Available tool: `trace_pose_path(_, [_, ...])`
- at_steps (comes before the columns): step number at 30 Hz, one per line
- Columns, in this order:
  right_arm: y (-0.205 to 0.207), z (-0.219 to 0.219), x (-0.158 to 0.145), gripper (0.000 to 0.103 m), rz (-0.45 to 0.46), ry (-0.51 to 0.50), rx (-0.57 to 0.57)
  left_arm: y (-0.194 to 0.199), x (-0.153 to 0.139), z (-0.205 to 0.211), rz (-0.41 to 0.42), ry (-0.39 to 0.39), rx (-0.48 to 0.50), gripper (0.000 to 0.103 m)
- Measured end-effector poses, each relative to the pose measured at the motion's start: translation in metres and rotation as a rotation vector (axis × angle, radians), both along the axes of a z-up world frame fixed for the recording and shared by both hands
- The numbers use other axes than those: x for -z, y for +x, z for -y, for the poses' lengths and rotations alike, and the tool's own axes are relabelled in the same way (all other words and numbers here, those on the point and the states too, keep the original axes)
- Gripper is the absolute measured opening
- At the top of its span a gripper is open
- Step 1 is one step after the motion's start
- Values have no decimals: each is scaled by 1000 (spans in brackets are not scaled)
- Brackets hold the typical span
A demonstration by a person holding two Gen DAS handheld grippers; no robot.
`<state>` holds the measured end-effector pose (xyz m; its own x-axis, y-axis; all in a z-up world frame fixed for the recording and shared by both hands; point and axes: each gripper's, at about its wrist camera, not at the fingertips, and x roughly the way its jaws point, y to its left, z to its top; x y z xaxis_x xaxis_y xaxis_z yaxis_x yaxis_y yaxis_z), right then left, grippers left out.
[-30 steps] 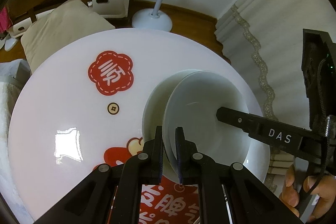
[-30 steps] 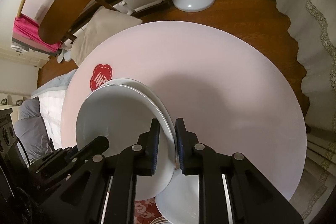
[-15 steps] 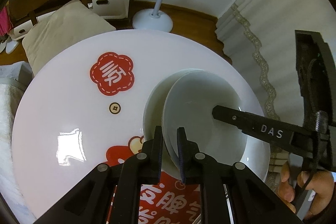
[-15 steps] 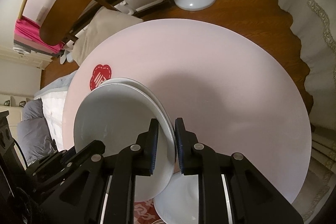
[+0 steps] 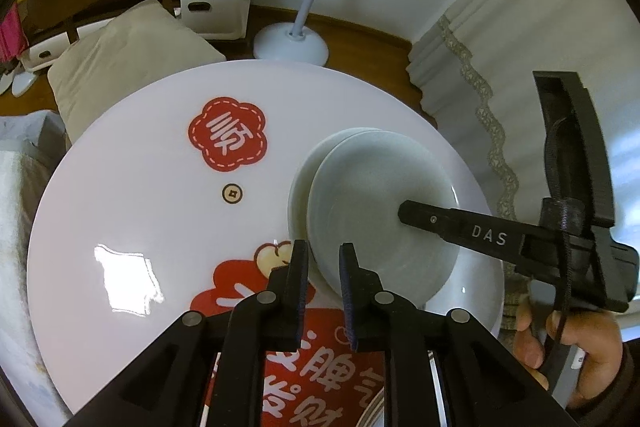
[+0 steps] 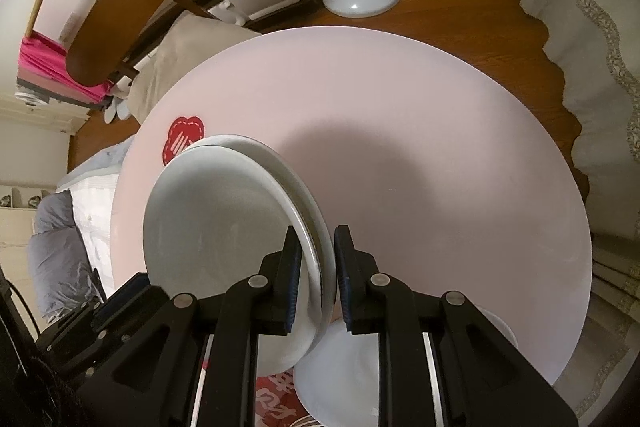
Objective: Organize plates and bowls
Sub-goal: 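Open both grippers to release the nested bowl, then withdraw both grippers up and move them to a wide white bowl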
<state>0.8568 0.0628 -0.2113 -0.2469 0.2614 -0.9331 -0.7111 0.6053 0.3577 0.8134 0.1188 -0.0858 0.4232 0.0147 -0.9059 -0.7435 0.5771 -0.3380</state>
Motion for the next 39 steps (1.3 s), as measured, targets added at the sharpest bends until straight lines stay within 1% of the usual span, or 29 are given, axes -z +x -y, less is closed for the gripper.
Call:
trace_pose_path(5, [-4,1,-2,19,24,-23,-4,-15,-4,3,4,-2,-8,13])
trace_pose_path(9, [-6,8,-13,19,43,-6,16,-28,-10,6,7,-1,-13,13])
trace_pose_path(12, [-6,18,-25,19,73,13,37,-42,-15,12,10,3,-13,13])
trace_pose_path(14, [-7,27,-36,21,91,32,57,-54,-20,17,10,6,-9,18])
trace_pose_path(18, [-13,47,-55,21,106,57,94,-75,-27,26,2,9,8,20])
trace_pose_path(21, [-21,68,-70,21,104,81,122,-92,-34,36,-8,17,28,24])
trace_pose_path(23, [-29,84,-81,22,105,102,144,-104,-40,46,-11,25,45,36])
trace_pose_path(27, [-48,117,-98,23,104,123,191,-118,-55,62,-1,31,84,40])
trace_pose_path(28, [-56,129,-102,25,105,123,209,-121,-58,65,2,31,94,44])
trace_pose_path(30, [-65,145,-108,25,105,130,231,-127,-65,75,17,36,123,46])
trace_pose_path(32, [-78,163,-113,25,106,131,248,-133,-72,84,25,43,150,50])
trace_pose_path(36, [-98,194,-117,25,88,133,274,-141,-82,103,45,37,192,51])
trace_pose_path(39, [-104,213,-122,25,61,161,263,-143,-87,117,50,42,214,51])
